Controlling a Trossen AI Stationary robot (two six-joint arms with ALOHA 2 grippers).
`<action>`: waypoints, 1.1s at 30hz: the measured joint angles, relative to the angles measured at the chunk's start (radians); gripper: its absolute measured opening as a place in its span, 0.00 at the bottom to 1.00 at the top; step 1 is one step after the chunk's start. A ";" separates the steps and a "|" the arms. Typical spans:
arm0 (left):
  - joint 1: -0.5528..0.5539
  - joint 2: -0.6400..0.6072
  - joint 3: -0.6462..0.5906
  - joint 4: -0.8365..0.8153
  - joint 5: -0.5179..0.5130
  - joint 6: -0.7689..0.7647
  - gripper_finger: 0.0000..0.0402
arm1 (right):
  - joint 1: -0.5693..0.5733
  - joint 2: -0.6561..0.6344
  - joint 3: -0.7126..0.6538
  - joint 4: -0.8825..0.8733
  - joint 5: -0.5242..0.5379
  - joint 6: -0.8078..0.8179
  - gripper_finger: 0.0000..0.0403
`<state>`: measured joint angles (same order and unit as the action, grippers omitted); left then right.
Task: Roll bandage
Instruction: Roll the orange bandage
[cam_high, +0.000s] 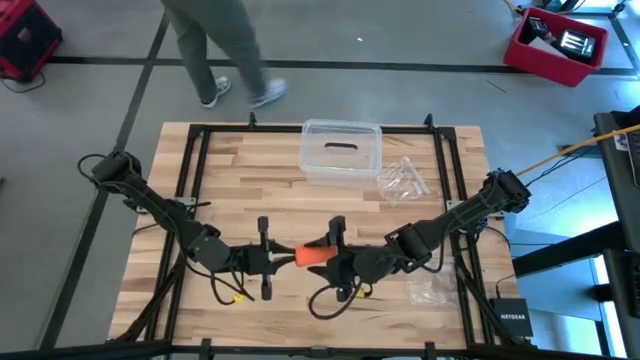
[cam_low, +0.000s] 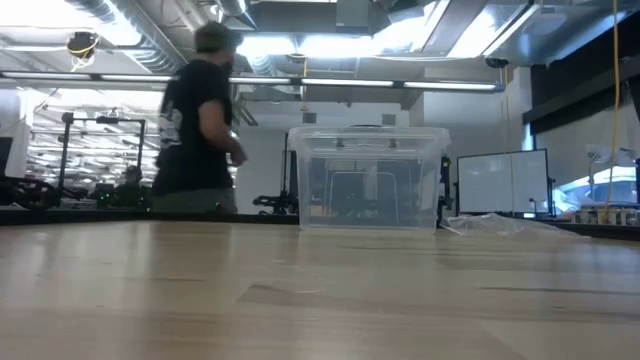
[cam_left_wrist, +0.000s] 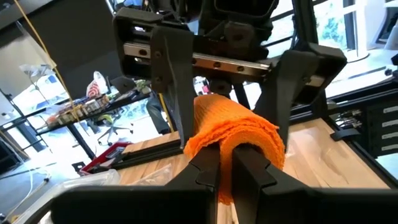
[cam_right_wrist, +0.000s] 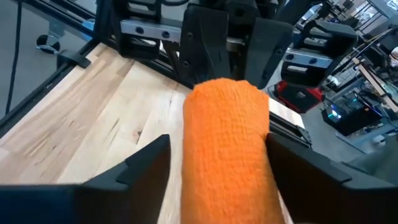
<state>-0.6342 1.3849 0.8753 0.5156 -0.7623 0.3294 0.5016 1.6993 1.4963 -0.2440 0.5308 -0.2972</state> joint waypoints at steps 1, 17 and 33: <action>0.001 0.000 0.000 -0.001 0.001 0.000 0.04 | -0.002 0.000 0.000 0.000 -0.002 0.000 0.62; 0.005 0.000 0.000 -0.023 0.002 -0.005 0.04 | -0.023 0.028 0.000 0.007 0.009 -0.043 0.24; -0.146 -0.169 0.003 -0.436 -0.103 -0.332 0.36 | -0.014 0.091 -0.014 -0.103 -0.106 0.300 0.21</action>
<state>-0.7804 1.2160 0.8783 0.0797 -0.8654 -0.0029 0.4872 1.7907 1.4824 -0.3471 0.4248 0.0026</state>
